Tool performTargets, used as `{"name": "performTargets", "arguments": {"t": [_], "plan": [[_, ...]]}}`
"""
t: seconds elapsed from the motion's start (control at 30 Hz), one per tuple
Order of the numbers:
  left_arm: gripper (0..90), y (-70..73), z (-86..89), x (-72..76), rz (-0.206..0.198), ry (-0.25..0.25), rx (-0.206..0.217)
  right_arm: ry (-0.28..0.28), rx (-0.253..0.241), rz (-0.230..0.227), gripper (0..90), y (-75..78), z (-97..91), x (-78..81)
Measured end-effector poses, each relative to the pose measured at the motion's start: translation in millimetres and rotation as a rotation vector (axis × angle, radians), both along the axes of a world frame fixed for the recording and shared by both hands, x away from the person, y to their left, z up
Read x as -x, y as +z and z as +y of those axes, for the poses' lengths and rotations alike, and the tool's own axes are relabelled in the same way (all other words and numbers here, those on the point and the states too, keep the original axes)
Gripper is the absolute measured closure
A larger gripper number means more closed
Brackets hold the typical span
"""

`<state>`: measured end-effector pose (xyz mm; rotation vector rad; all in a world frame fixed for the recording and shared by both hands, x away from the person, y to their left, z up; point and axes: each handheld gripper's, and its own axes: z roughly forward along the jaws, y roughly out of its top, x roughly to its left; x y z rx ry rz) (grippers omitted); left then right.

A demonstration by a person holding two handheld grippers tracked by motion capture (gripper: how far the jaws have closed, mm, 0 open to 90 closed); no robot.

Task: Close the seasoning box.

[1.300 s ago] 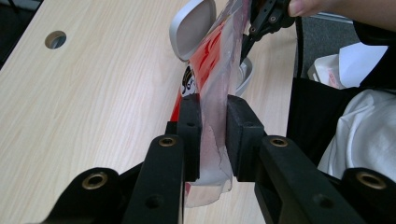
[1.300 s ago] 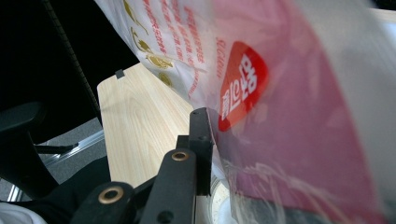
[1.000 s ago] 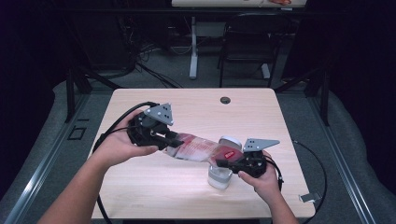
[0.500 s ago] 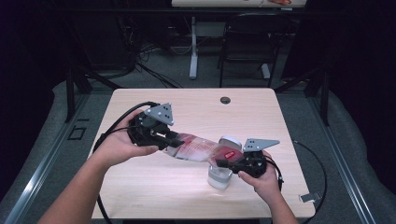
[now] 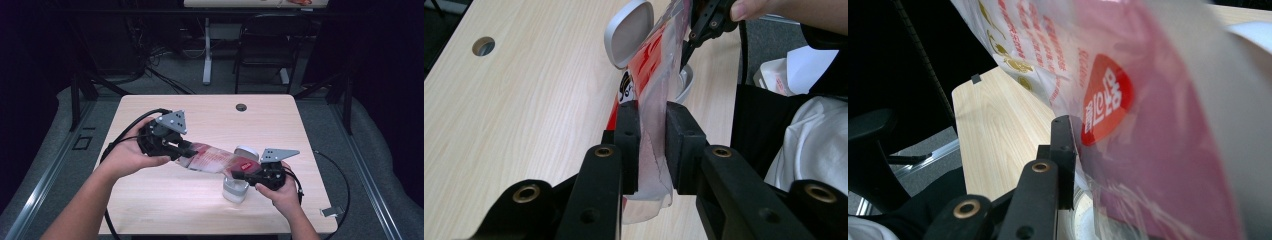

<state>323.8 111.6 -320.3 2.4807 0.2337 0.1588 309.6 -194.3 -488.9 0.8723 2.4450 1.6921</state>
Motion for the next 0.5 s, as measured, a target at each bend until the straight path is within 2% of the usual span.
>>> {"name": "performTargets", "arguments": {"t": [0.5], "plan": [[77.7,0.7,-0.7,0.5,-0.003,-0.005,-0.001,0.001,-0.002,0.0,81.9,-0.2,-0.4,0.4]]}}
